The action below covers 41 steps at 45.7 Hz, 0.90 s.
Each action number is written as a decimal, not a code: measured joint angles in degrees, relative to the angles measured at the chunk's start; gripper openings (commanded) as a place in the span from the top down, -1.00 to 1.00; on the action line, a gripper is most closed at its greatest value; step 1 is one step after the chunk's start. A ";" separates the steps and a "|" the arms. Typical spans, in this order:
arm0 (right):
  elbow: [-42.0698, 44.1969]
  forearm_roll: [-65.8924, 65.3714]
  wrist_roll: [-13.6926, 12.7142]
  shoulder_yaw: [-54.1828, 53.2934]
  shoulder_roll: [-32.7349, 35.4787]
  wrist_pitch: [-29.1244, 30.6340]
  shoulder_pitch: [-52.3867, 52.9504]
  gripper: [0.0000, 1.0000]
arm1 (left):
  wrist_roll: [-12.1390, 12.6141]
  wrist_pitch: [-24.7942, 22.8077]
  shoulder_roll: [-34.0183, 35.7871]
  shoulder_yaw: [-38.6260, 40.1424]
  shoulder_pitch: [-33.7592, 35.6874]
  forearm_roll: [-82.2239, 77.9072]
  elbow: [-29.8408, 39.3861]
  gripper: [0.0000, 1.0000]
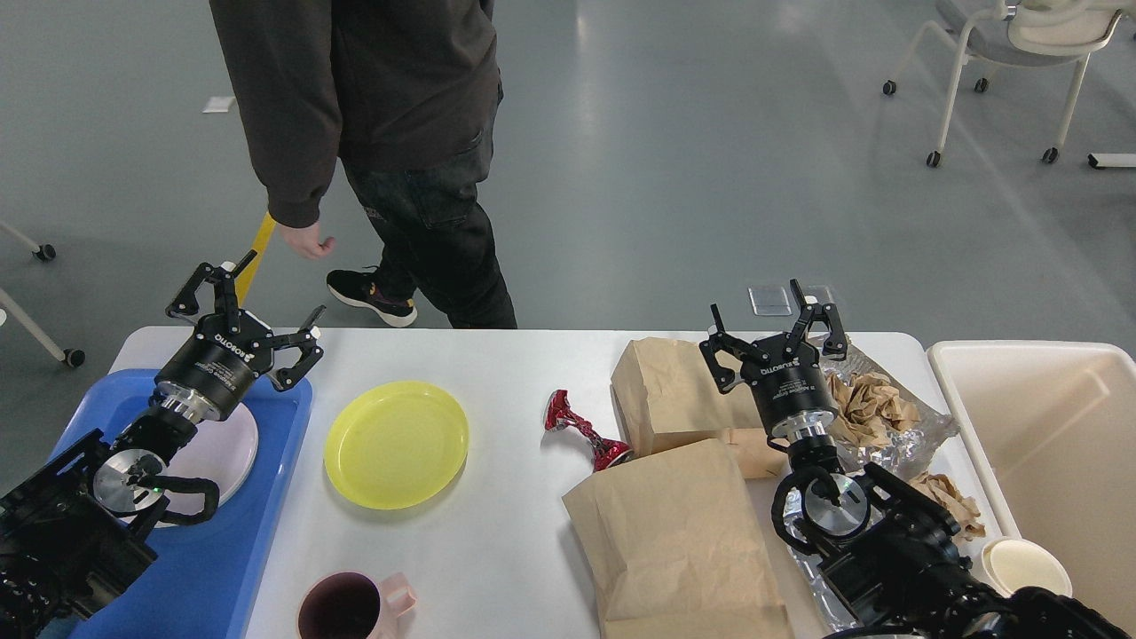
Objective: Tidy desktop
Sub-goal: 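Release the pink plate onto the blue tray and withdraw the left gripper, then move the left gripper down toward the pink mug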
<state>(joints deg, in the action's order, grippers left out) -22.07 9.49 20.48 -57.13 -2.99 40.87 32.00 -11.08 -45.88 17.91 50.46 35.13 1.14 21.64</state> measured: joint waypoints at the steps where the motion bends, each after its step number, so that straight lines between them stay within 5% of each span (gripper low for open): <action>1: 0.00 0.00 0.00 0.00 0.00 0.00 0.00 -1.00 | 0.00 0.00 0.00 0.00 -0.02 0.00 0.02 -1.00; 22: 0.00 0.00 0.00 0.00 0.00 0.01 0.00 -1.00 | 0.75 -0.69 4.81 -4.84 1.95 -0.04 0.98 -1.00; 31: 0.00 0.00 0.00 0.00 0.00 0.01 0.00 -1.00 | 1.67 -0.01 17.50 -20.89 11.64 -0.34 1.46 -1.00; 41: 0.00 0.00 0.00 0.00 0.00 0.01 -0.01 -1.00 | 1.66 3.32 30.16 -56.46 36.29 -0.66 12.95 -1.00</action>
<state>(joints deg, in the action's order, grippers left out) -22.06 9.49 20.48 -57.13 -2.99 40.88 31.99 -9.42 -42.56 48.08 -6.01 71.42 0.48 34.58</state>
